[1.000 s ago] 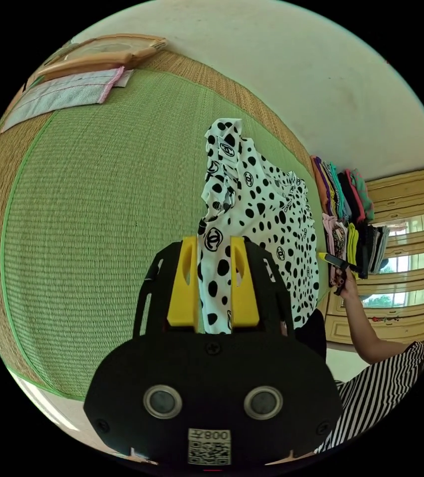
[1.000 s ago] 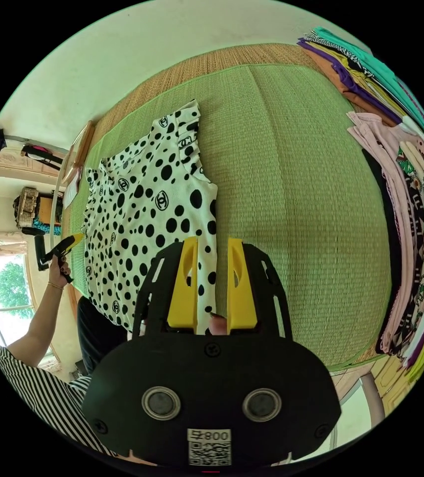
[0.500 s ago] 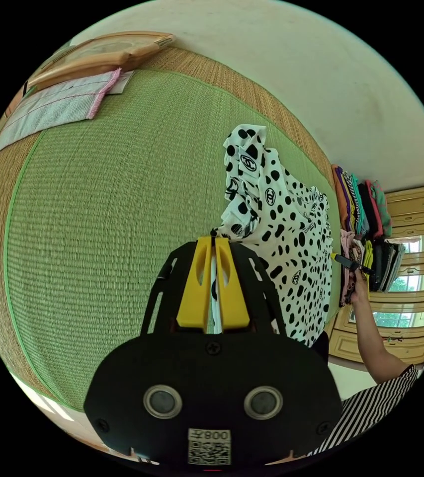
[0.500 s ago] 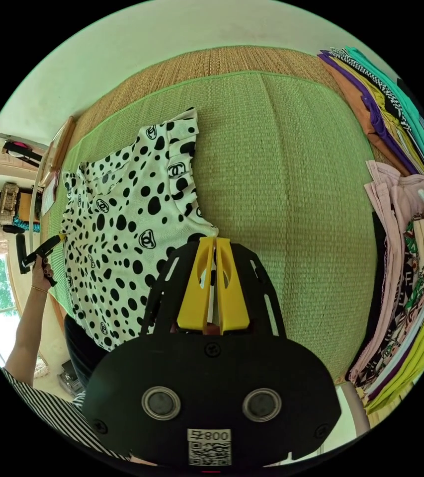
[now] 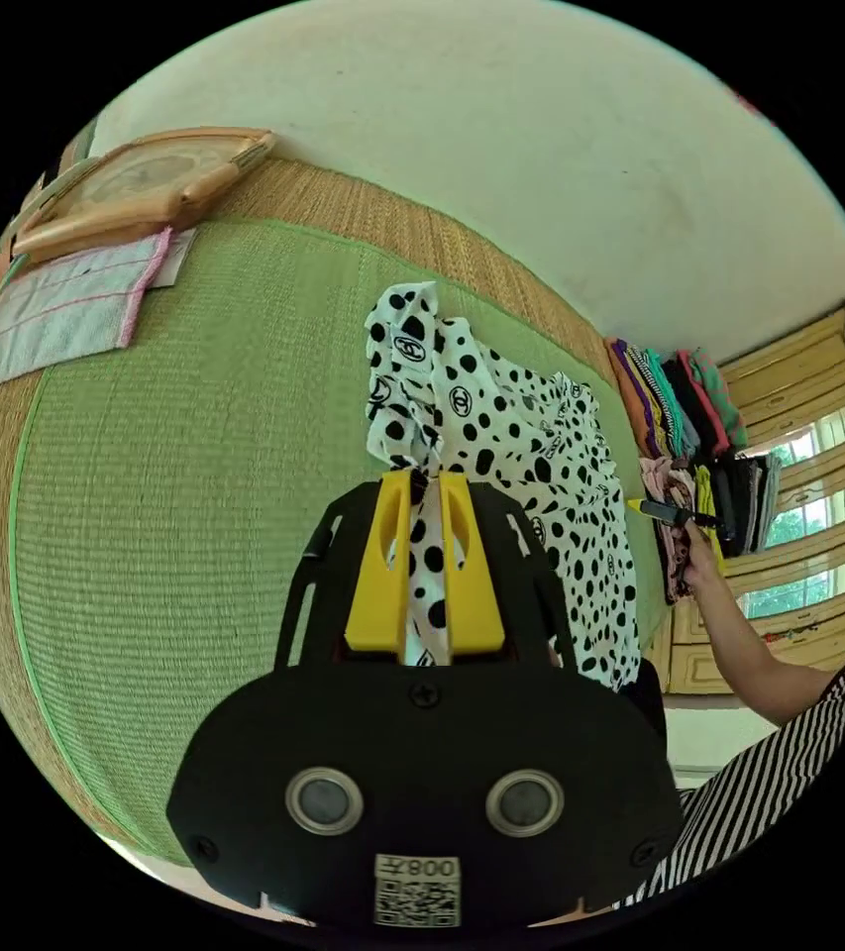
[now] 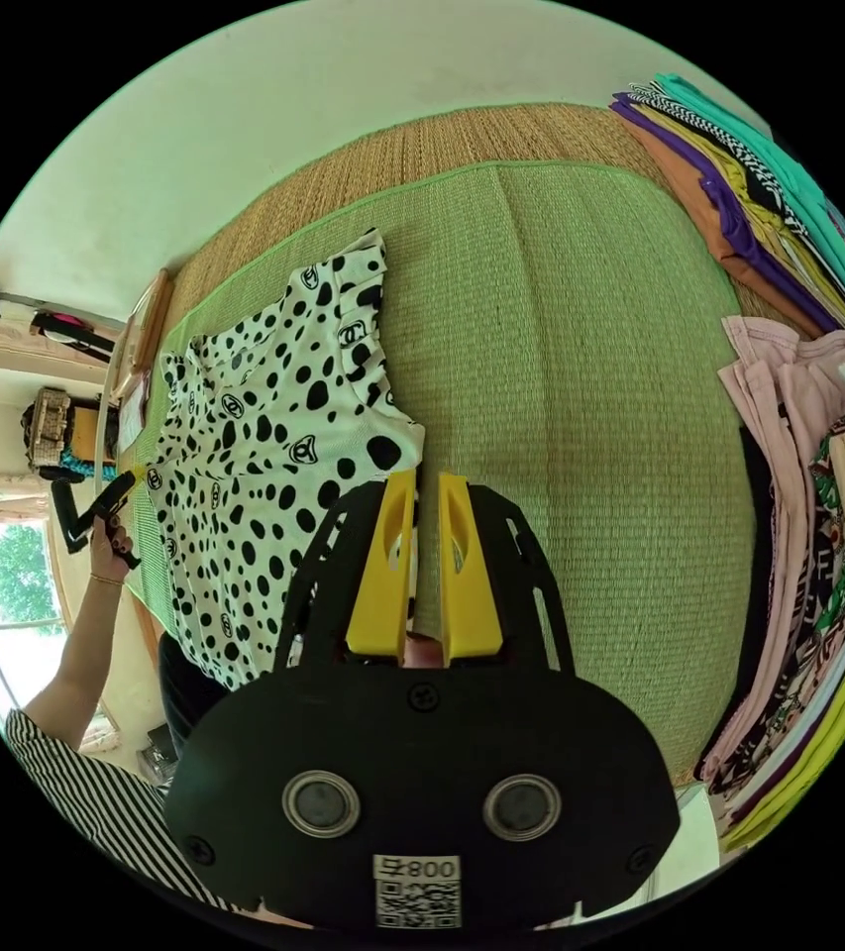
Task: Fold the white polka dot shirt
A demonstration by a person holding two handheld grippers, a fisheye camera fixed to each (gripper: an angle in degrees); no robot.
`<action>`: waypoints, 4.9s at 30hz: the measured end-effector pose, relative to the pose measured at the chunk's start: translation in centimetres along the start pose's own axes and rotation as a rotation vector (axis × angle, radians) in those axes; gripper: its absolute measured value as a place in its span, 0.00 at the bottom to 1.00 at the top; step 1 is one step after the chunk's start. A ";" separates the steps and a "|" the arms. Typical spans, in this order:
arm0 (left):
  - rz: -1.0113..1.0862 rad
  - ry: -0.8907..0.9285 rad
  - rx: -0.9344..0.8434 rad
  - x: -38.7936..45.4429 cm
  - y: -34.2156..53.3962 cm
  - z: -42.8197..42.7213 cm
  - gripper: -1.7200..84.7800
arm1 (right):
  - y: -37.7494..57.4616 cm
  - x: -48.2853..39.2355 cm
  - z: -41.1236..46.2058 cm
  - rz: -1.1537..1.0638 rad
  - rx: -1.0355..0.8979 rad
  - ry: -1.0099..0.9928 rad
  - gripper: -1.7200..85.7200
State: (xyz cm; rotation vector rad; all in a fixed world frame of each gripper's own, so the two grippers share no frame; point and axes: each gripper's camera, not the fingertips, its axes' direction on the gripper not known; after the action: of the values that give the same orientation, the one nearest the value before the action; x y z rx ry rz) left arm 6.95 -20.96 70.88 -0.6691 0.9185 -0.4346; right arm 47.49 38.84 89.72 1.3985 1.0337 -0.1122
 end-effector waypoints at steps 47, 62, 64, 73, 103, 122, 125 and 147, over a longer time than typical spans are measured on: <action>0.438 0.238 -0.679 20.1 -16.3 26.9 0.04 | -3.1 -14.7 11.0 -0.388 0.035 -0.179 0.04; 0.536 -0.093 -0.400 15.6 -10.5 20.1 0.03 | -1.9 -14.3 12.1 -0.393 -0.041 -0.171 0.02; 0.525 -0.135 -0.350 14.7 -9.7 19.0 0.02 | -1.8 -14.2 12.1 -0.395 -0.052 -0.171 0.02; 0.459 -0.041 -0.219 9.9 -5.2 12.6 0.03 | -0.1 -12.5 11.9 -0.350 -0.033 -0.218 0.03; -0.167 0.044 -0.294 -11.9 40.6 -13.7 0.14 | 40.3 7.8 3.1 0.102 -0.008 -0.267 0.15; -0.173 0.103 -0.345 -17.9 46.2 -19.8 0.04 | 43.3 11.0 3.5 0.149 0.003 -0.286 0.16; -0.258 0.179 -0.329 -20.6 47.8 -20.7 0.04 | 42.8 11.0 4.0 0.130 -0.025 -0.284 0.17; -0.299 0.274 -0.327 -24.9 53.7 -26.1 0.04 | 40.3 13.2 8.7 0.008 -0.253 -0.282 0.07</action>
State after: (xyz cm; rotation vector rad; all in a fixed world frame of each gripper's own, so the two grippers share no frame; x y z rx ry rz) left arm -24.98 23.87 36.93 -1.0716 1.1676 -0.6611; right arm 84.72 47.80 109.80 1.1202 0.7783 -0.1618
